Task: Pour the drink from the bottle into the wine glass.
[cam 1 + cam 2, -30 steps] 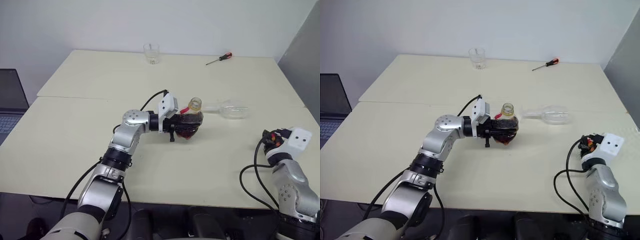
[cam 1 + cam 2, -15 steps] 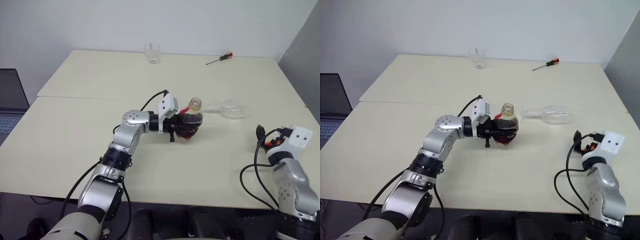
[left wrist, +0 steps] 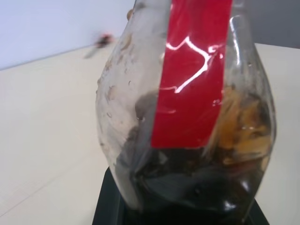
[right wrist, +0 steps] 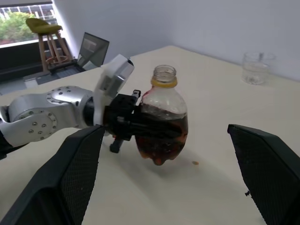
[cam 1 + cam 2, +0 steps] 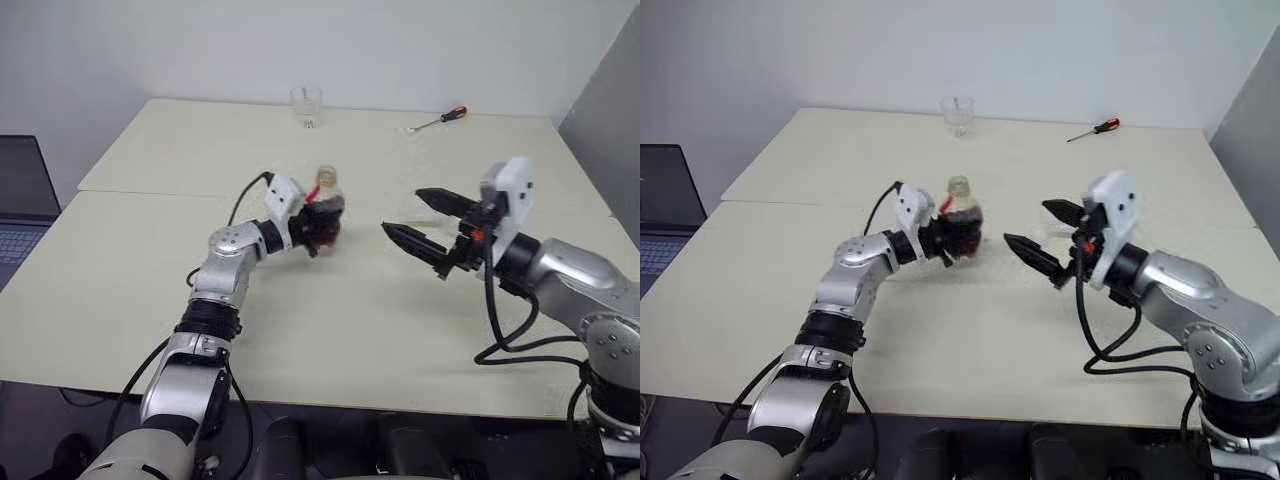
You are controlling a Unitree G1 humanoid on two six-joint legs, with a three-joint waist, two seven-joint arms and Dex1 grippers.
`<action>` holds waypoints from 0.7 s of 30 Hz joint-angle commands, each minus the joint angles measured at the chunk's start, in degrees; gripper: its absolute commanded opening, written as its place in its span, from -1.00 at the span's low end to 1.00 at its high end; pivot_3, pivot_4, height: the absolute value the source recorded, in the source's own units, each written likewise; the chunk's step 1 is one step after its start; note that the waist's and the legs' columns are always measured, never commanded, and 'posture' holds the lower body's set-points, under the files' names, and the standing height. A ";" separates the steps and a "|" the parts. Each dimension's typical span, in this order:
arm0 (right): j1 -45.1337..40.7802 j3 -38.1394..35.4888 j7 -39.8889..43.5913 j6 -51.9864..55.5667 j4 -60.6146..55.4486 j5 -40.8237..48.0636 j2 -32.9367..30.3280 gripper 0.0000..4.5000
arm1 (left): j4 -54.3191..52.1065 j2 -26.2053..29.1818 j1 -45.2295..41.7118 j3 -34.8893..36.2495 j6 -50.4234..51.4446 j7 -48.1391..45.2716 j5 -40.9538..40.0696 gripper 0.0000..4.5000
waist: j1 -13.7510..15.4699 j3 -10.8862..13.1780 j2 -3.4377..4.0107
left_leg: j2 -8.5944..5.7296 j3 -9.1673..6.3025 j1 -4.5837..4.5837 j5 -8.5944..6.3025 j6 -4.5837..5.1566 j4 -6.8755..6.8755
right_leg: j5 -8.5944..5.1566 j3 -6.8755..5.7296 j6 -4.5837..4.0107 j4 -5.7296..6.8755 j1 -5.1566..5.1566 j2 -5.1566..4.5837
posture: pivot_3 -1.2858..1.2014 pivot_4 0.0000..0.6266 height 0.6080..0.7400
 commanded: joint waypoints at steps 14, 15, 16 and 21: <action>-9.00 13.94 7.05 -4.21 4.93 -9.24 9.01 1.00 | 30.02 7.96 -10.69 12.17 -15.12 23.10 2.11 -0.67 | 0.12 0.16 -0.45 | 0.04 0.35 -0.10 0.00 -0.01 0.01 | 0.05 -0.18 -0.07 0.02 -0.09 -0.07 | 0.03 -0.52 1.00; -9.02 13.95 7.19 -4.18 4.98 -9.42 9.37 1.00 | 31.36 8.10 -11.14 12.16 -15.81 24.18 2.55 -0.67 | 0.12 0.17 -0.49 | 0.04 0.39 -0.10 0.00 -0.01 0.01 | 0.11 -0.18 -0.18 0.01 -0.09 -0.08 | 0.03 -0.52 1.00; -9.00 13.97 7.29 -4.13 5.01 -9.60 9.72 1.00 | 32.50 8.07 -11.53 12.37 -16.26 25.17 2.61 -0.67 | 0.12 0.20 -0.54 | 0.05 0.41 -0.10 0.00 -0.01 0.01 | 0.13 -0.19 -0.21 0.00 -0.09 -0.08 | 0.03 -0.52 1.00; -8.94 13.98 7.34 -3.76 4.77 -10.33 10.72 1.00 | 35.24 7.21 -12.17 13.59 -17.01 27.00 2.14 -0.67 | 0.13 0.21 -0.60 | 0.07 0.47 -0.10 0.00 -0.03 0.00 | 0.15 -0.19 -0.25 0.03 -0.11 -0.08 | 0.03 -0.52 1.00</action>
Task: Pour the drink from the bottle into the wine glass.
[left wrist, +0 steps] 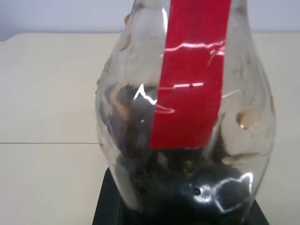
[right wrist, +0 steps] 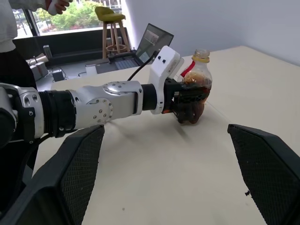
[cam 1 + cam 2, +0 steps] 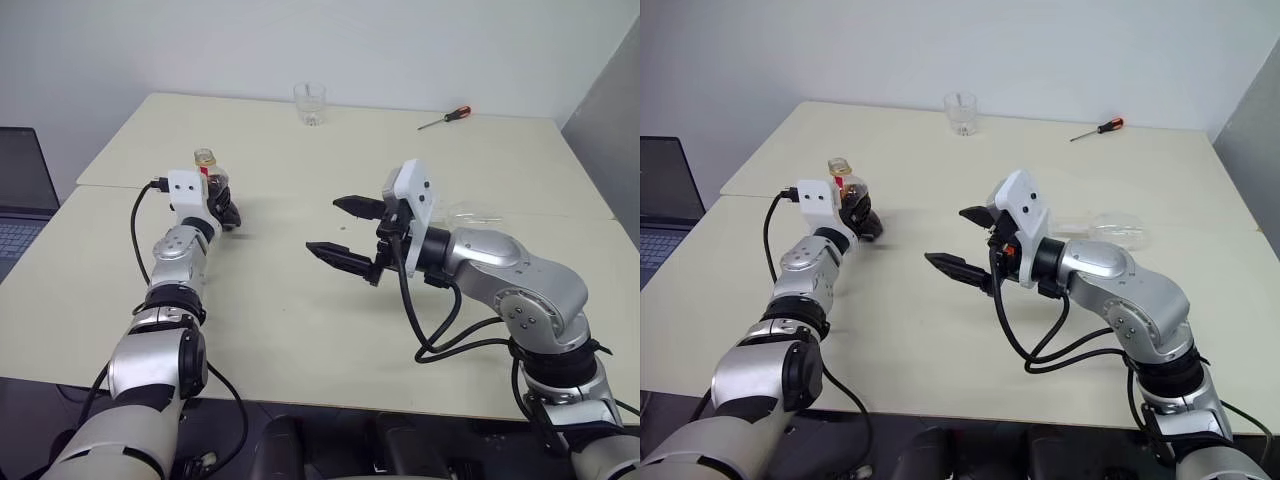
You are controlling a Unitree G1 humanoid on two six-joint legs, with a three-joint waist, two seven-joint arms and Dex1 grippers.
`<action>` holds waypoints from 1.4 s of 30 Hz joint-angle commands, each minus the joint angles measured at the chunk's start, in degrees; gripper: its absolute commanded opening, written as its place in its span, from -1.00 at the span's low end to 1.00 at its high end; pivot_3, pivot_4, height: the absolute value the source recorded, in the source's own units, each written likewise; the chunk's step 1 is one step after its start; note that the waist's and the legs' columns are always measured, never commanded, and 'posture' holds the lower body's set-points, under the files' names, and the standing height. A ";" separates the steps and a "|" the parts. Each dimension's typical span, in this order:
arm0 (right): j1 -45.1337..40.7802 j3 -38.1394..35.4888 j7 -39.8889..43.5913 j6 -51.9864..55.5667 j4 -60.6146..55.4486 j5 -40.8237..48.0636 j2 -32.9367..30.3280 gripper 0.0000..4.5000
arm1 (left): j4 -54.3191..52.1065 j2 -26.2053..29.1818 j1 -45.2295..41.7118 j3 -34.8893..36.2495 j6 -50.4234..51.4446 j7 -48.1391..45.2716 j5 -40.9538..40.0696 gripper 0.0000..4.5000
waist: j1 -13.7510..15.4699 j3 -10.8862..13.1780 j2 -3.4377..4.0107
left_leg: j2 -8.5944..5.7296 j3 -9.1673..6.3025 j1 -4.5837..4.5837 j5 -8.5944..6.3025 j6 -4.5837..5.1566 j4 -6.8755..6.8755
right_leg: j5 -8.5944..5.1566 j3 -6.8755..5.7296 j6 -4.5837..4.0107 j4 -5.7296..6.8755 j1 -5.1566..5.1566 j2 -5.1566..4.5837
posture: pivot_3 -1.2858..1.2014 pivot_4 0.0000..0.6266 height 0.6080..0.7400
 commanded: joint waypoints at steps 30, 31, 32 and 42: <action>4.57 -9.21 1.60 -0.32 -0.99 4.60 2.03 1.00 | -18.87 -1.73 15.88 2.27 4.10 -2.96 -3.18 0.99 | -0.17 -0.04 -0.08 | 0.06 0.20 0.11 0.00 -0.02 -0.01 | 0.01 0.12 -0.02 0.16 -0.04 -0.01 | 0.03 -0.52 1.00; 5.41 -10.15 1.61 -0.42 -0.65 5.24 2.15 1.00 | -22.25 -1.94 18.63 2.30 5.16 -3.04 -3.55 0.99 | -0.27 -0.05 -0.09 | 0.07 0.20 0.12 0.00 -0.02 -0.01 | 0.02 0.13 -0.03 0.18 -0.03 -0.01 | 0.03 -0.52 1.00; 6.01 -10.54 1.82 -0.49 -0.45 5.44 1.93 1.00 | -25.47 -2.25 21.12 2.36 6.54 -3.13 -4.09 0.99 | -0.30 -0.05 -0.09 | 0.10 0.23 0.13 0.00 -0.03 -0.02 | 0.02 0.16 -0.04 0.18 -0.03 -0.03 | 0.03 -0.52 1.00; 13.75 -18.14 -7.51 3.99 1.53 8.30 3.52 1.00 | -63.96 -1.53 47.84 -9.11 22.78 -19.01 -10.55 0.99 | -0.37 -0.18 -0.07 | 0.13 0.35 0.36 -0.01 -0.04 -0.08 | -0.03 0.33 -0.03 0.37 0.02 -0.17 | 0.03 -0.52 1.00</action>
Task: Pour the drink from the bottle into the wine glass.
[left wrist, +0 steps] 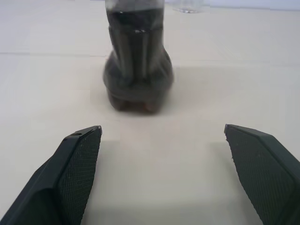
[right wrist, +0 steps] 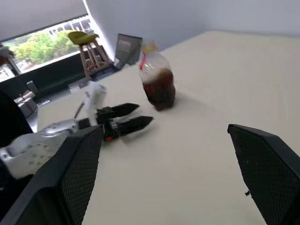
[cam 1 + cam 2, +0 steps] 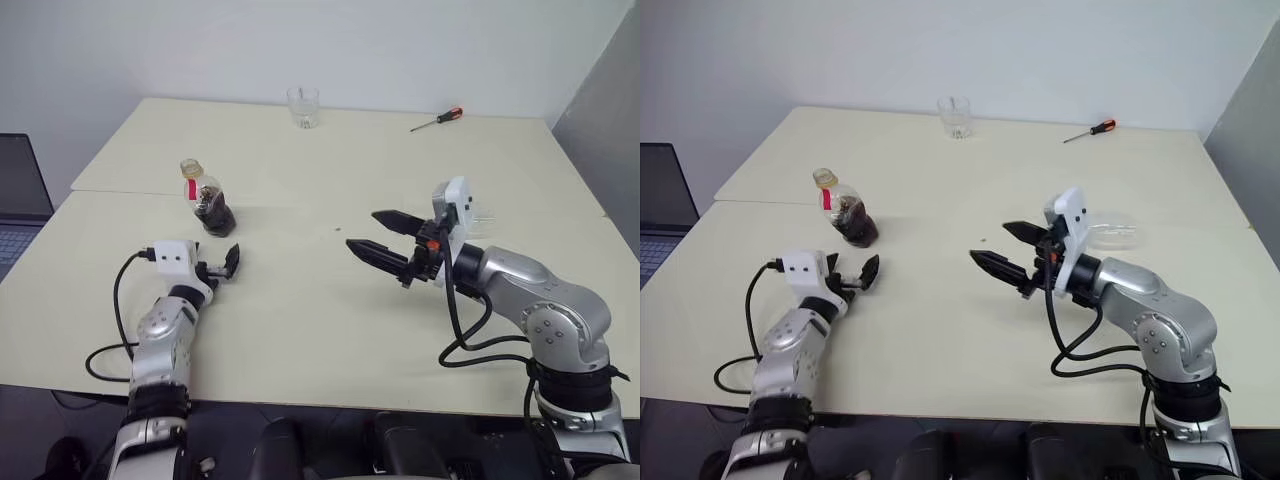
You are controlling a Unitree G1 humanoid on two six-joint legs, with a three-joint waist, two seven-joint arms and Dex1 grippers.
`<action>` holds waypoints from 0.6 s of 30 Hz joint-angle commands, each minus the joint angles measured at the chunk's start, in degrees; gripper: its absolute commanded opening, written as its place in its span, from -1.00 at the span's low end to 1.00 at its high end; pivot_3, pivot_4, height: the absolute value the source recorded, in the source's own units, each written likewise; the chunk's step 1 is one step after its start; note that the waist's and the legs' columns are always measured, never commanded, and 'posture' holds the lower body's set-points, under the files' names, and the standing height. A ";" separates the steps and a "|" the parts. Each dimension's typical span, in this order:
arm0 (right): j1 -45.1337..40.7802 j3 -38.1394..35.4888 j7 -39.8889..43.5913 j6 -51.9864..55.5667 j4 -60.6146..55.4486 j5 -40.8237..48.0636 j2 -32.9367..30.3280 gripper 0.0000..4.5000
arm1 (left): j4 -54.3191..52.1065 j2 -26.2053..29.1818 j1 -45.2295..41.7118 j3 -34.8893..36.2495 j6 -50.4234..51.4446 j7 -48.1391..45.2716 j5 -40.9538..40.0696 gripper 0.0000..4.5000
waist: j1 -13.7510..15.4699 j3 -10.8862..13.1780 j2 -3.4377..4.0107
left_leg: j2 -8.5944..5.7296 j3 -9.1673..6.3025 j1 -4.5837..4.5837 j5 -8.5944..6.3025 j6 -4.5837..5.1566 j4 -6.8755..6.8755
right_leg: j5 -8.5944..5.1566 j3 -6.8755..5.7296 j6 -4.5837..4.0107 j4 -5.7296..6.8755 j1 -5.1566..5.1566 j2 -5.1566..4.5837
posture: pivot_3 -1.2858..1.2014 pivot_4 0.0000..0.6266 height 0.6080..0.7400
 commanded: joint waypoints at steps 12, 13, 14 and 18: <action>-2.86 -20.50 -30.82 -1.70 15.68 9.06 20.23 1.00 | -19.43 6.18 -11.58 -20.98 19.12 -20.00 -0.71 0.99 | -0.07 -0.12 0.19 | -0.10 -0.03 -0.15 0.00 0.02 0.02 | -0.06 -0.01 0.10 -0.14 -0.05 0.12 | 0.03 -0.52 1.00; -3.31 -20.87 -32.02 -1.84 16.49 8.97 20.68 1.00 | -19.51 6.76 -12.19 -21.52 18.95 -20.53 -0.15 0.99 | -0.40 -0.11 0.20 | -0.09 -0.02 -0.15 0.00 0.03 -0.03 | -0.02 0.03 0.03 -0.13 -0.08 0.14 | 0.03 -0.52 1.00; -4.14 -21.57 -33.80 -2.56 17.91 8.53 21.43 1.00 | -19.24 7.04 -13.08 -21.70 18.13 -20.51 0.63 0.99 | -0.62 -0.11 0.23 | -0.07 -0.03 -0.14 0.00 0.03 -0.10 | -0.03 0.04 0.03 -0.14 -0.11 0.16 | 0.03 -0.52 1.00; -8.03 -23.63 -36.04 -5.88 23.03 8.84 23.53 1.00 | -19.30 8.15 -15.89 -21.10 18.72 -22.82 -0.19 0.99 | -0.96 -0.09 0.25 | -0.03 -0.11 -0.14 0.00 0.03 -0.17 | -0.07 0.03 0.04 -0.11 -0.14 0.20 | 0.03 -0.52 1.00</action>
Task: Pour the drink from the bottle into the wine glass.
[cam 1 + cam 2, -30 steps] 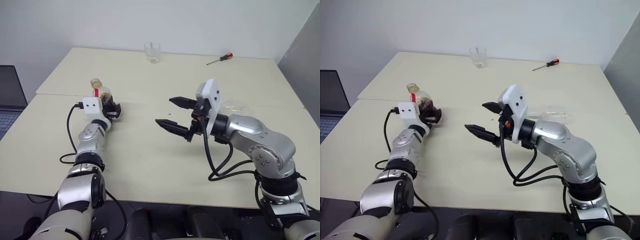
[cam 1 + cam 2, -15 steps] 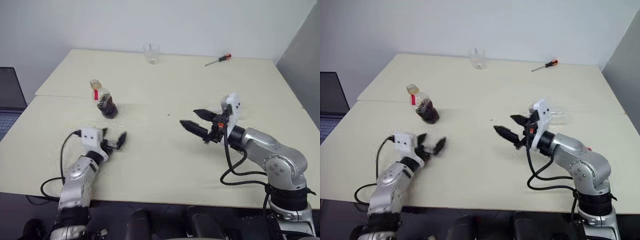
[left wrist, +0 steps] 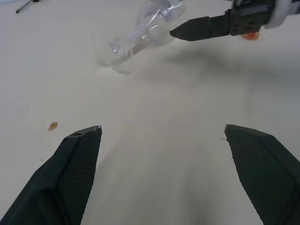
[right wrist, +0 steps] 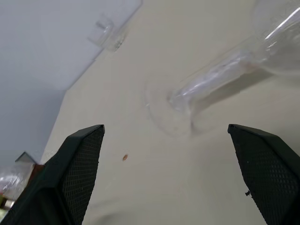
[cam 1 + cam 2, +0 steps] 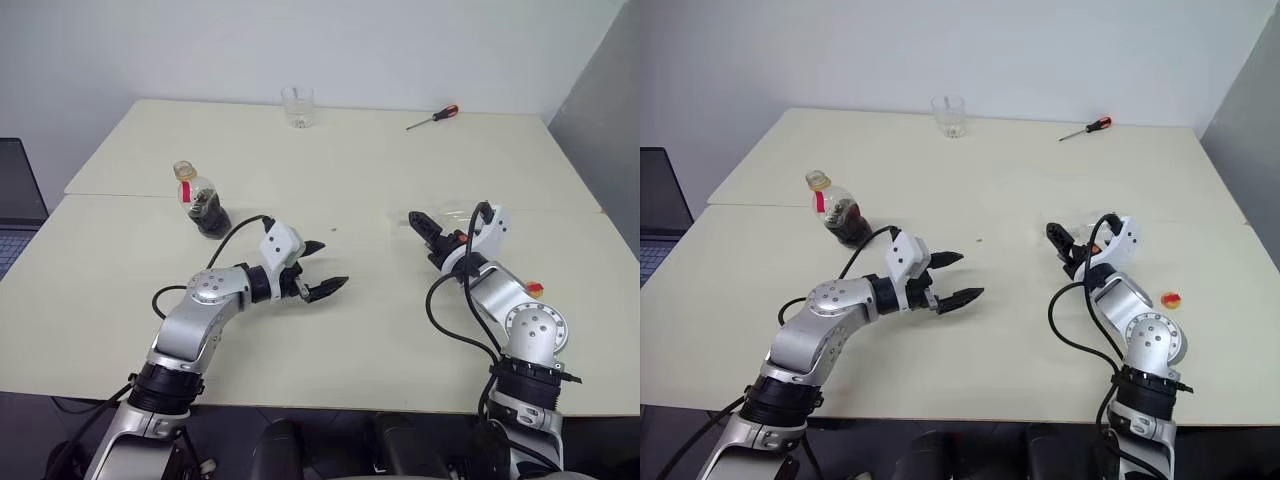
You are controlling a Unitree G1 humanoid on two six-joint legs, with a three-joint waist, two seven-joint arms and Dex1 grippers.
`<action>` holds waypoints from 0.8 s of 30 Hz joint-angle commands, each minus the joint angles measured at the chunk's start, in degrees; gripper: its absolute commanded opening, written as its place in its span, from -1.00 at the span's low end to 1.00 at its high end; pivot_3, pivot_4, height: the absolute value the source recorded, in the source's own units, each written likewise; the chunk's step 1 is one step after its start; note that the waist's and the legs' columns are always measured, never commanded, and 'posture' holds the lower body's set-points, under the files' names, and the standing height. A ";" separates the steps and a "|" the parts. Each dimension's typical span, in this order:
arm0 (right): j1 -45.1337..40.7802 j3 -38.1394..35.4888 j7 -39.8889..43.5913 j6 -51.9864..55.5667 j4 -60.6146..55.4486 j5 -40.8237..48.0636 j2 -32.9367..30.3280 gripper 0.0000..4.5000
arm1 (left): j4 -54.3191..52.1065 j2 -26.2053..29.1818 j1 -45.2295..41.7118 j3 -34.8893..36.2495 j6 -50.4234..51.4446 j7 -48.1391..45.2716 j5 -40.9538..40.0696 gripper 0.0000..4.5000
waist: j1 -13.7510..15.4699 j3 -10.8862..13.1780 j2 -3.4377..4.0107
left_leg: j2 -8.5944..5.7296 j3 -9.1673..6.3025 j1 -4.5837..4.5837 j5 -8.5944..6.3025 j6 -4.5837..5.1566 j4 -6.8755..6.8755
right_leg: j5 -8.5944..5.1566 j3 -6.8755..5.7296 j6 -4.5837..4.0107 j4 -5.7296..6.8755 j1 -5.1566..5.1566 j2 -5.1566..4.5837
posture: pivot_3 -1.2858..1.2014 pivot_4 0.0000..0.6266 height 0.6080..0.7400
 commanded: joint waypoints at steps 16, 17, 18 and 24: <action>-11.13 -7.16 -4.26 -14.77 22.07 1.43 2.80 1.00 | -2.95 4.24 -1.31 2.18 0.12 -2.03 0.40 0.99 | -0.17 0.02 0.04 | -0.03 0.02 -0.01 0.00 0.00 -0.03 | -0.07 0.01 0.11 -0.07 0.02 -0.07 | 0.03 -0.52 1.00; -11.58 -7.30 -4.07 -15.31 23.08 1.42 2.66 1.00 | -3.00 4.27 -1.26 2.20 0.12 -1.88 0.50 0.99 | -0.17 0.02 0.04 | -0.03 0.02 -0.01 0.00 0.00 -0.02 | -0.07 0.01 0.11 -0.07 0.03 -0.07 | 0.03 -0.52 1.00; -12.21 -7.53 -3.88 -16.18 24.62 1.25 2.44 1.00 | -3.07 4.28 -1.24 2.23 0.16 -1.74 0.52 0.99 | -0.18 0.01 0.04 | -0.04 0.03 -0.01 0.00 0.00 -0.02 | -0.07 0.00 0.12 -0.07 0.03 -0.07 | 0.03 -0.52 1.00; -16.67 -8.69 -1.38 -22.98 35.35 -0.42 0.65 1.00 | -3.70 4.63 -0.80 2.78 0.40 -1.24 0.46 0.99 | -0.25 0.01 0.03 | -0.04 0.04 0.01 0.01 0.01 0.01 | -0.07 0.00 0.12 -0.07 0.05 -0.06 | 0.03 -0.52 1.00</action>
